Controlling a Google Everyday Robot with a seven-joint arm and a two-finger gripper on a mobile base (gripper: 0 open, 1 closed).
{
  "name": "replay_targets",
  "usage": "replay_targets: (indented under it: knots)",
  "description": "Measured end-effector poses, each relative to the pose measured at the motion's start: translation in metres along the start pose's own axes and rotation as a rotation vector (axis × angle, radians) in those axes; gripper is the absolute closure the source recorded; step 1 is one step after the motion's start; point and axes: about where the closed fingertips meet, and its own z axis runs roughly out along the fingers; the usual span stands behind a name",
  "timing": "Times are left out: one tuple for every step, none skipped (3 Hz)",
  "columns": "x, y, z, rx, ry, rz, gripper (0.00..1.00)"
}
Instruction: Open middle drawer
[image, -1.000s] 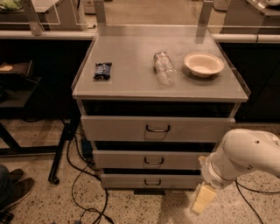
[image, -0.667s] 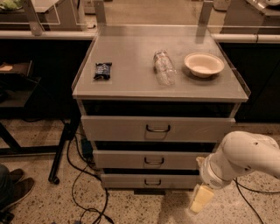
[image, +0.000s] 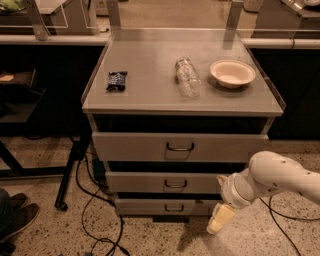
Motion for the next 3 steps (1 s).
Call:
replay_targets:
  knots:
    - [0.000,0.000,0.000,0.000,0.000,0.000,0.00]
    - [0.001,-0.002,0.013,0.015,-0.004,-0.005,0.00]
    - [0.000,-0.022,0.038,0.060,-0.019,-0.018,0.00]
